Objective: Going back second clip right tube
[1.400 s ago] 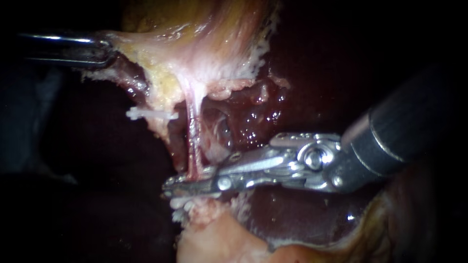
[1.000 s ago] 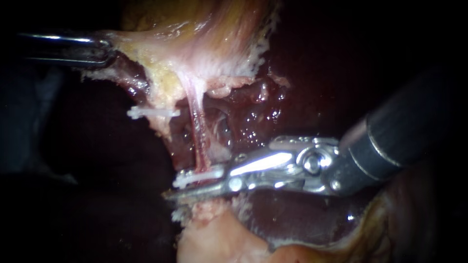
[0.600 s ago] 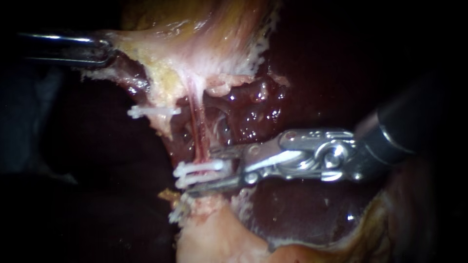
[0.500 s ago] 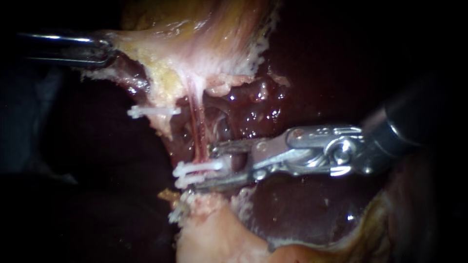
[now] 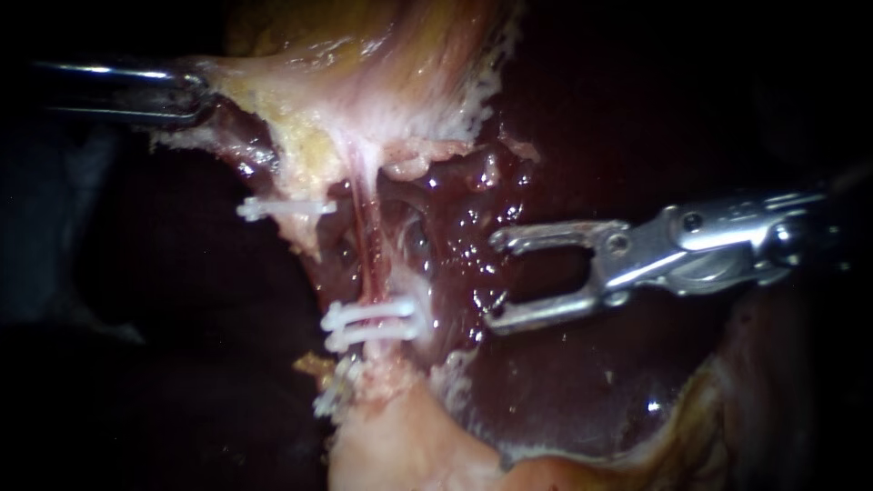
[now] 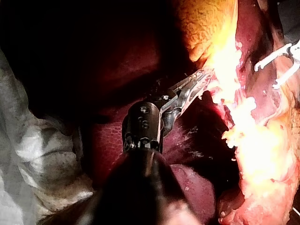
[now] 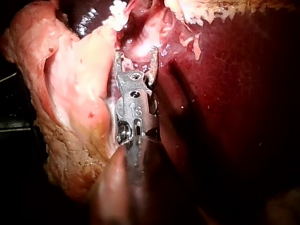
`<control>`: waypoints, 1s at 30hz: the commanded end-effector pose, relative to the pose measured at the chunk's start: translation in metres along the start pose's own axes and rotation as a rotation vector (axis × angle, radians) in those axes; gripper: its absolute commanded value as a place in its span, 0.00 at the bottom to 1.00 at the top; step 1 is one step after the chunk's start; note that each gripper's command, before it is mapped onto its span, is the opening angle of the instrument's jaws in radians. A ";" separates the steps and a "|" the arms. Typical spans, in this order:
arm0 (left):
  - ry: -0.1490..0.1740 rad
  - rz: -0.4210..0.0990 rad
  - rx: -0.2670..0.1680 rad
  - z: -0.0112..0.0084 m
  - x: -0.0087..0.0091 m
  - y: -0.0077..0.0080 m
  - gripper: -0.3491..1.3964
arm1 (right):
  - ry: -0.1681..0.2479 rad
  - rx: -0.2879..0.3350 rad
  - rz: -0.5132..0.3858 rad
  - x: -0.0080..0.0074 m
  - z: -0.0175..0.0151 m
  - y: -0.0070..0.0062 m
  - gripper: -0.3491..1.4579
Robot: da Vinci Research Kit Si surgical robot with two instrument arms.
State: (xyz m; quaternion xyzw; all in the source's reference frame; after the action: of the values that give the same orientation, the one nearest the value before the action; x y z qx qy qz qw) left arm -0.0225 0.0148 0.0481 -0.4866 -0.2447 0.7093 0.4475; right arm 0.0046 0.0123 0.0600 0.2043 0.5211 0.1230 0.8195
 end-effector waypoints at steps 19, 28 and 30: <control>0.000 0.023 0.014 0.0052 -0.0025 -0.0013 0.00 | -0.001 0.006 -0.022 -0.0003 -0.0010 0.0000 0.47; -0.005 0.028 0.009 0.0063 -0.0031 -0.0017 0.00 | 0.000 0.013 -0.023 -0.0003 -0.0011 0.0000 0.47; -0.005 0.028 0.008 0.0062 -0.0032 -0.0017 0.00 | 0.000 0.016 -0.023 -0.0003 -0.0011 -0.0001 0.47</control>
State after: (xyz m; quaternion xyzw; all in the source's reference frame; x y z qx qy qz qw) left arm -0.0271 0.0134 0.0535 -0.4863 -0.2358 0.7178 0.4390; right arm 0.0035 0.0123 0.0598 0.2046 0.5243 0.1098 0.8192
